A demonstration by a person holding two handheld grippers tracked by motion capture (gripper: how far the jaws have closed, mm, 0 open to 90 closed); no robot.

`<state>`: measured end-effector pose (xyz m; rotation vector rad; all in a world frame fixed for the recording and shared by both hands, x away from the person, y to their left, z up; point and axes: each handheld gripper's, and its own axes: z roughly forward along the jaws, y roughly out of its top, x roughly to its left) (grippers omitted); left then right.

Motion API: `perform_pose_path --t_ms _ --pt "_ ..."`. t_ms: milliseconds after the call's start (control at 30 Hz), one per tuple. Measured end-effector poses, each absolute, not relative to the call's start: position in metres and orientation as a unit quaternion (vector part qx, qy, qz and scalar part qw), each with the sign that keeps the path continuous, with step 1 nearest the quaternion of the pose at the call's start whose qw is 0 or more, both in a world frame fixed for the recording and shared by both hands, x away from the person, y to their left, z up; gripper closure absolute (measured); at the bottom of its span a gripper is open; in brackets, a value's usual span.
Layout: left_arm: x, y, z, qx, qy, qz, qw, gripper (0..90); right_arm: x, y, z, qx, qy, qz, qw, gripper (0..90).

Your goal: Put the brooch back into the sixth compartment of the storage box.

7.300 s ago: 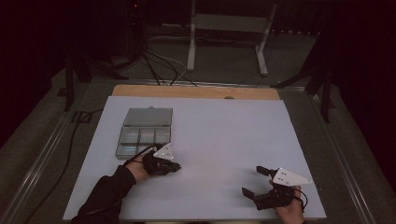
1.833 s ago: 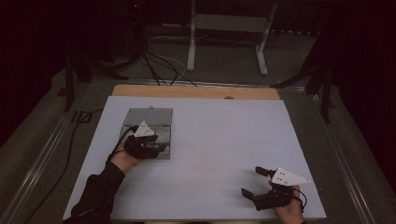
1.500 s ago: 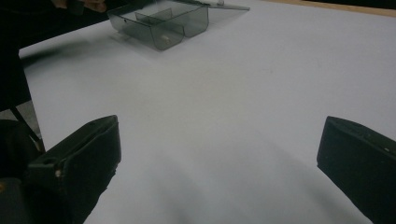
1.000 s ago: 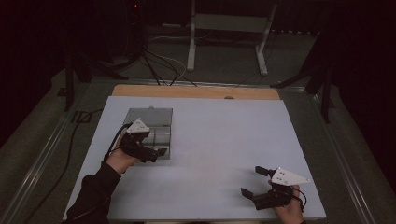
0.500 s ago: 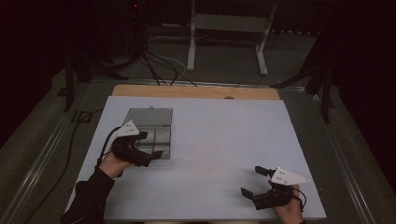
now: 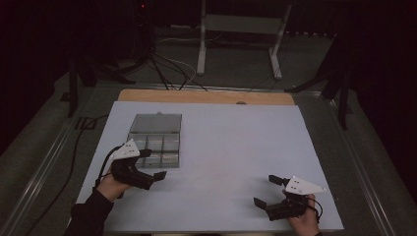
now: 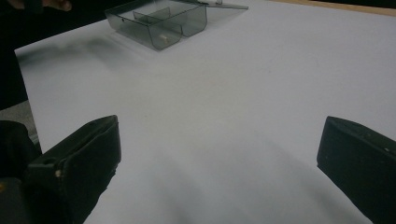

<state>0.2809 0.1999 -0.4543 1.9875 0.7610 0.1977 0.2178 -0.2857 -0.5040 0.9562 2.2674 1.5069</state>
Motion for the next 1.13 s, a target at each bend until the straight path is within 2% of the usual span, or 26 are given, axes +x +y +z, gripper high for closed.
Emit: perform_pose_path --t_ms 67,800,1133 --pt "0.277 0.201 -0.457 0.818 0.312 0.089 0.475 1.2 0.218 -0.286 -0.504 0.328 0.780 0.518 0.127 0.0" --pt "0.247 0.216 -0.510 0.839 0.284 0.053 0.461 1.2 0.218 -0.286 -0.504 0.326 0.781 0.517 0.127 0.0" --pt "0.247 0.217 -0.514 0.843 0.281 0.038 0.457 1.2 0.217 -0.285 -0.504 0.325 0.782 0.517 0.126 0.0"
